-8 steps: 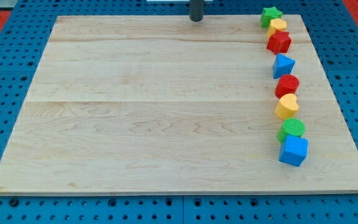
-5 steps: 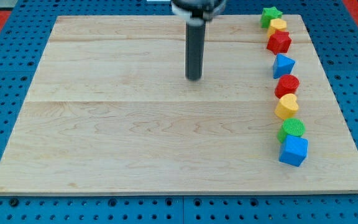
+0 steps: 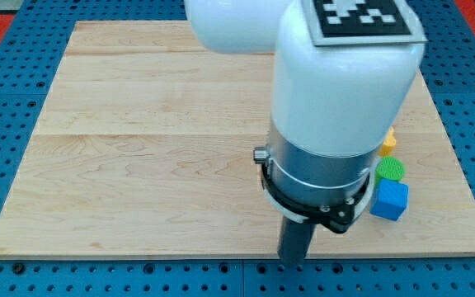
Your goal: Push the green circle towards the top left
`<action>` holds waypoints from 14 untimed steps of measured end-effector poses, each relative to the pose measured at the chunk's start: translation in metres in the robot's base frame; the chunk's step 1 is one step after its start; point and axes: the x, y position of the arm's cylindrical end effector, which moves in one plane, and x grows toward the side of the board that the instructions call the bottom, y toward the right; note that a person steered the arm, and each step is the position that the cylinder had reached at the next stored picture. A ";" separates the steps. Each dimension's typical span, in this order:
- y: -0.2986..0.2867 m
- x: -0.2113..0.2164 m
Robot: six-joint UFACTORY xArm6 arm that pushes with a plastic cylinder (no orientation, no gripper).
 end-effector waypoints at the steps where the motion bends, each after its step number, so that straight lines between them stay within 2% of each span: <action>1: 0.014 0.000; 8: 0.065 0.000; 9: 0.102 -0.001; 10: 0.154 -0.025; 11: 0.194 -0.067; 14: 0.073 -0.117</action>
